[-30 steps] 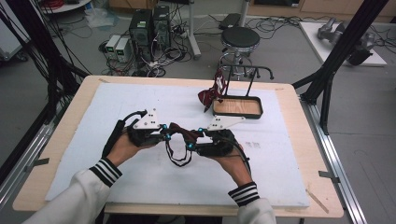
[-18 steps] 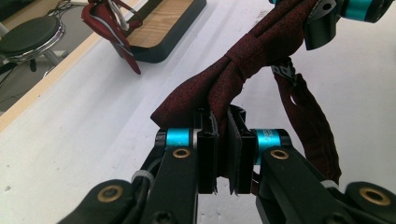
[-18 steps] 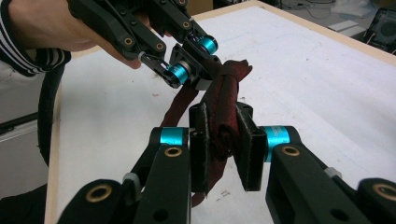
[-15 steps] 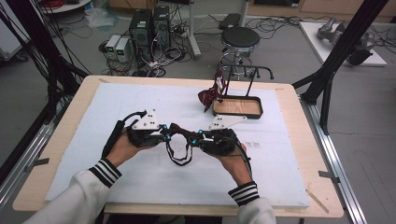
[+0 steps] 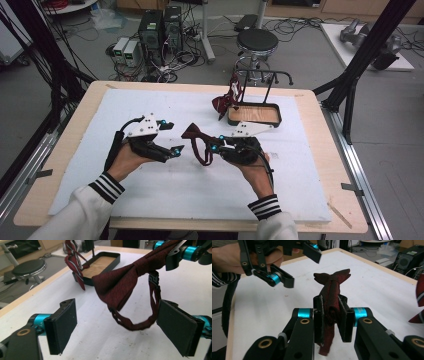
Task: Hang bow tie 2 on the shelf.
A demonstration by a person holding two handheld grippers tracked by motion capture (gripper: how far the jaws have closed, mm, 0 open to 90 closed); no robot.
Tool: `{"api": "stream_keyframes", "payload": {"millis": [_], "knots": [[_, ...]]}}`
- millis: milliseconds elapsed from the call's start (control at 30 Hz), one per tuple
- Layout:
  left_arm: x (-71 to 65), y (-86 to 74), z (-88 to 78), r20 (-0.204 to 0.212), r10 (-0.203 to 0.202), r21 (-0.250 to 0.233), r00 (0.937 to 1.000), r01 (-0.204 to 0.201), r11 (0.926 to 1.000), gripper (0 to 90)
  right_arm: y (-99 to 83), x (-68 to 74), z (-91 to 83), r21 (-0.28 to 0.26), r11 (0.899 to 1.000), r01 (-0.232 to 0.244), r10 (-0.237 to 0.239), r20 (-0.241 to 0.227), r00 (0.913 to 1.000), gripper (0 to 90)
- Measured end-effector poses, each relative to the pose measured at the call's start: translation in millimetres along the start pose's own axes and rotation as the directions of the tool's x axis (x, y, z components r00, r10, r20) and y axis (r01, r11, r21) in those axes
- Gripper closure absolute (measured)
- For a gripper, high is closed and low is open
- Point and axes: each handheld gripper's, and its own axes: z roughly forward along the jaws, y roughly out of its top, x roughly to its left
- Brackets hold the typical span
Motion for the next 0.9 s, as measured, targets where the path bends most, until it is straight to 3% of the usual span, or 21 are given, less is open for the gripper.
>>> {"api": "stream_keyframes", "payload": {"millis": [133, 400, 533, 767, 900], "knots": [[0.7, -6.8, -11.6, -0.022, -0.006, -0.039, 0.9997, 0.005, 0.9992, 16.9, -0.1, -3.2, -5.3, -0.026, 1.0, -0.003, 0.004, 0.024, 0.9997, 78.0], [1.7, -30.5, -36.7, -0.086, -0.057, -0.104, 0.9947, 0.048, 0.9934, 16.9, -1.3, -13.5, -22.8, -0.1, 0.995, -0.015, 0.025, 0.101, 0.9946, 77.9], [4.4, -45.5, -53.0, -0.121, -0.072, -0.131, 0.99, 0.056, 0.9897, 16.9, -2.3, -18.4, -33.8, -0.138, 0.99, -0.026, 0.046, 0.147, 0.9881, 77.9], [7.9, -65.0, -77.7, -0.176, -0.128, -0.206, 0.9761, 0.09, 0.9744, 16.9, -3.0, -28.7, -51.6, -0.21, 0.977, -0.03, 0.078, 0.224, 0.9714, 77.8], [6.3, -73.6, -88.7, -0.205, -0.131, -0.242, 0.9699, 0.079, 0.9671, 16.9, -1.5, -34.7, -62.0, -0.243, 0.97, -0.021, 0.087, 0.263, 0.9608, 77.9]]}}
